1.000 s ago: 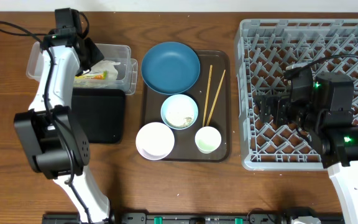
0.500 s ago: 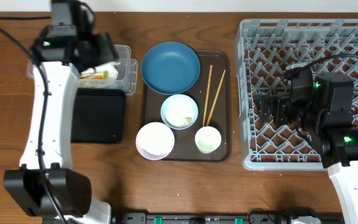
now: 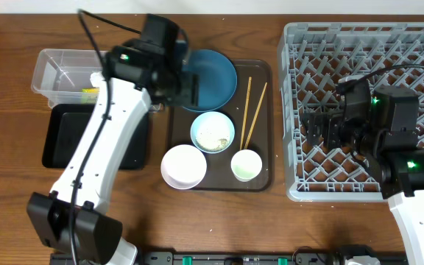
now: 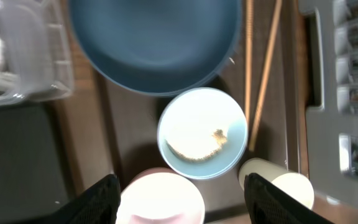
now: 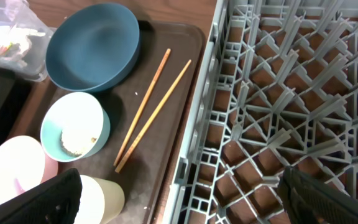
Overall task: Sort waste into correct bins and load items into the dishwasher rack
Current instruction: 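Grasp the white cup with the left gripper and lift it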
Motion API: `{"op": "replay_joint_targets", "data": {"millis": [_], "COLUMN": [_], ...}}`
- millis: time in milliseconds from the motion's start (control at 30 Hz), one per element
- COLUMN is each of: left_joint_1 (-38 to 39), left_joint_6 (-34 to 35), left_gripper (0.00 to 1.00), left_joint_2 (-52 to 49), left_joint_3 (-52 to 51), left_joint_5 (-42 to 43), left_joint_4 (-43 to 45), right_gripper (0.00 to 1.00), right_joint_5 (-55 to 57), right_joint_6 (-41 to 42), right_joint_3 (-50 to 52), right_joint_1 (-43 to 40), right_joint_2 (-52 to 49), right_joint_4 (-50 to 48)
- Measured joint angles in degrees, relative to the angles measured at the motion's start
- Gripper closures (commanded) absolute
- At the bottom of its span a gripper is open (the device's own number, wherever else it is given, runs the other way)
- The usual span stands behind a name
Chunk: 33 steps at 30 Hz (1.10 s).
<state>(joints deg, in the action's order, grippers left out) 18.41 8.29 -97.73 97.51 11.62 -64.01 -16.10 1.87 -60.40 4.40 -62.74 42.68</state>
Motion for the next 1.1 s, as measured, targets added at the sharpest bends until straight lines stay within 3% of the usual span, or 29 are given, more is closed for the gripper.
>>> {"op": "replay_joint_targets", "data": {"millis": [400, 700, 800, 900, 1100], "left_joint_1": [9.62, 17.53, 18.60, 18.99, 18.99], "left_joint_6": [0.44, 0.46, 0.46, 0.68, 0.70], "left_gripper": [0.34, 0.34, 0.34, 0.41, 0.41], "left_joint_2": [0.00, 0.00, 0.00, 0.00, 0.00], "left_joint_3": [-7.76, -19.04, -22.67, -25.14, -28.46], "left_joint_5": [4.63, 7.78, 8.02, 8.02, 8.04], "left_joint_4": [0.50, 8.20, 11.23, 14.12, 19.65], "right_gripper": [0.01, 0.01, 0.01, 0.01, 0.01], "right_joint_5": [0.00, 0.00, 0.00, 0.00, 0.00], "right_joint_6": [0.28, 0.46, 0.46, 0.46, 0.46], "right_joint_3": [0.00, 0.00, 0.00, 0.00, 0.00], "right_joint_1": [0.00, 0.00, 0.00, 0.00, 0.00], "right_joint_2": [-3.02, -4.37, -4.37, -4.37, -4.37], "right_joint_4": [0.59, 0.76, 0.59, 0.52, 0.33]}}
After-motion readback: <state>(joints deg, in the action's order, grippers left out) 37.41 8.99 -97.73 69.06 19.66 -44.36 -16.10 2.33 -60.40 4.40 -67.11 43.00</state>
